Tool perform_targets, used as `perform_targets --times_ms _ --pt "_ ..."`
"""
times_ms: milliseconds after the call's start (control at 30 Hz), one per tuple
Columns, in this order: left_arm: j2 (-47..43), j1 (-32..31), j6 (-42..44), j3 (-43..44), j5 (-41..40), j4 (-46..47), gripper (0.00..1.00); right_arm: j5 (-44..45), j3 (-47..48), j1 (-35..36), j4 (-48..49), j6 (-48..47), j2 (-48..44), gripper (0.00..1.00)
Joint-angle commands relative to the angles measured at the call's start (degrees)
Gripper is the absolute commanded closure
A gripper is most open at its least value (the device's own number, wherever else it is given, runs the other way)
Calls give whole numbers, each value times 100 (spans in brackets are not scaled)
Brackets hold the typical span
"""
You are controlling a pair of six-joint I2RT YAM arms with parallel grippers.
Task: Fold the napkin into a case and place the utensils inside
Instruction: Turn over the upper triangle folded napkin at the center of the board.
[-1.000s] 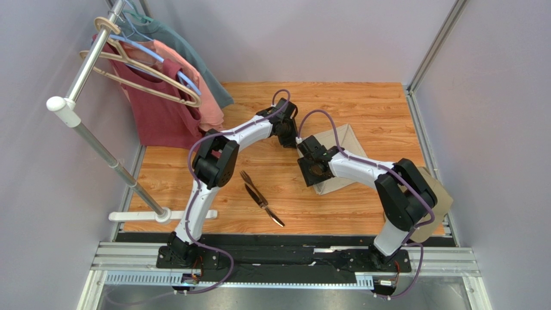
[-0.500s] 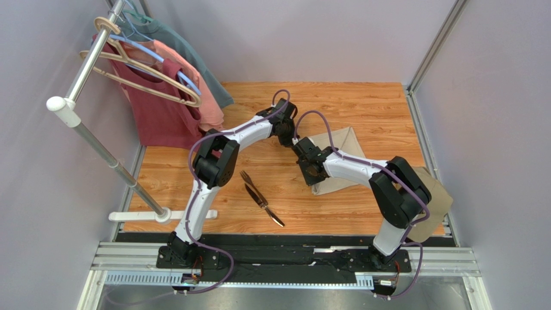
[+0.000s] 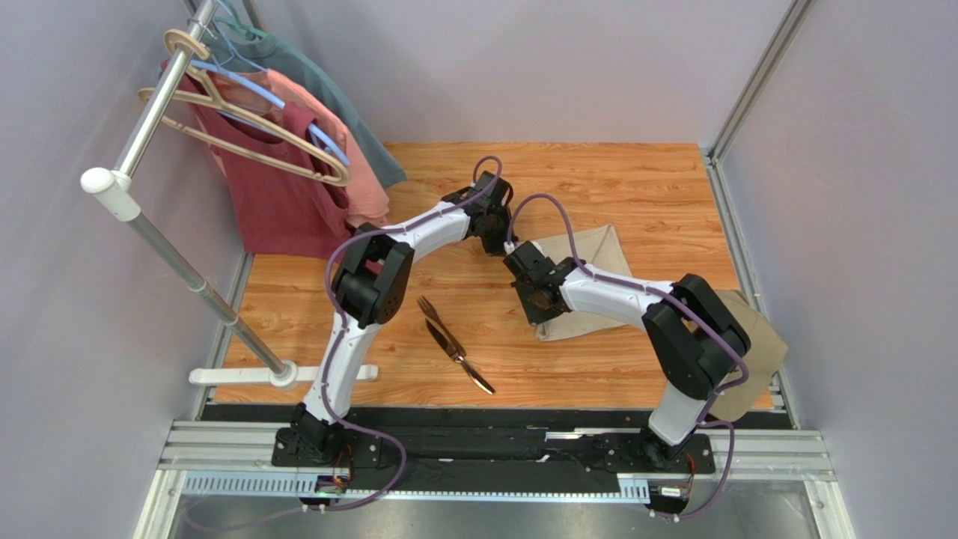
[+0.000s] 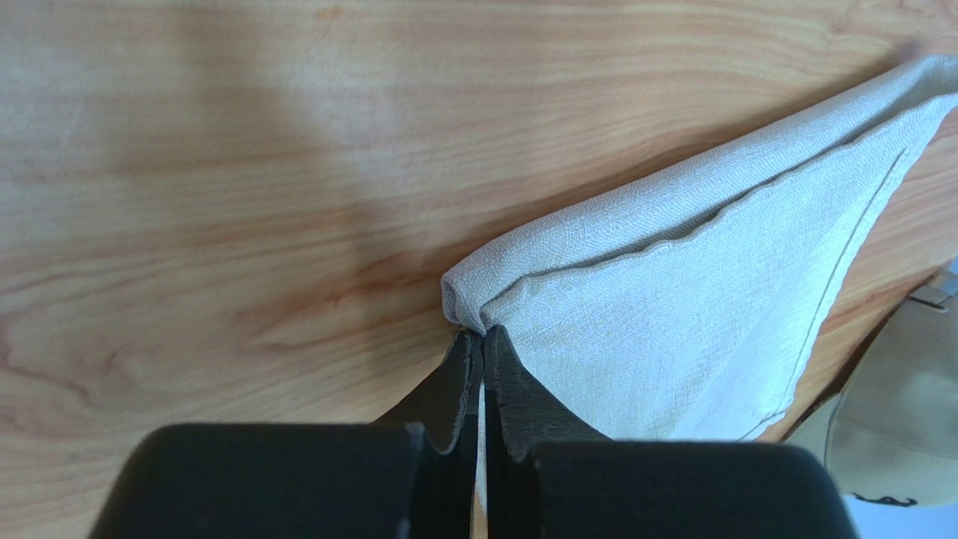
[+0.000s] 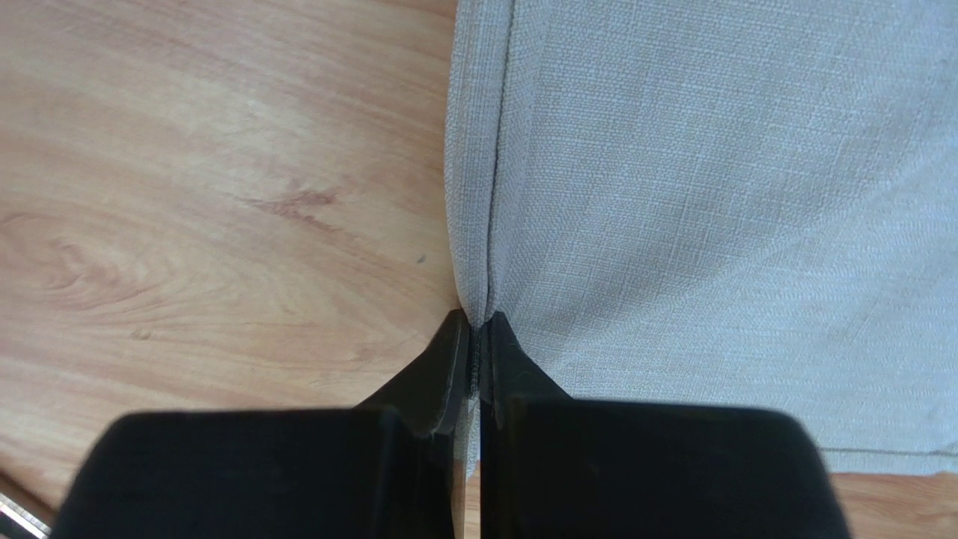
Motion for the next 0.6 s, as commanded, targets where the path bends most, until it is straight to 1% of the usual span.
perform_targets --times_ms 0,200,267,300,400,567 --pt "-606 44 127 -263 -243 55 100 -661 -86 30 90 135 -379 100" --pt "-914 53 118 -307 -199 -226 100 -1180 -7 -119 134 258 -616 100" --pt "-1106 44 91 -438 -296 -244 100 -1233 54 -128 125 310 -695 100" --pt "-1160 44 126 -465 -392 -252 100 -1494 81 -128 116 328 -696 100" --pt "-1379 53 232 -518 -568 -393 100 -1681 160 -128 160 424 -722 100" --pt "-1766 254 285 -702 -621 -534 100 -2076 449 -120 371 644 -722 100"
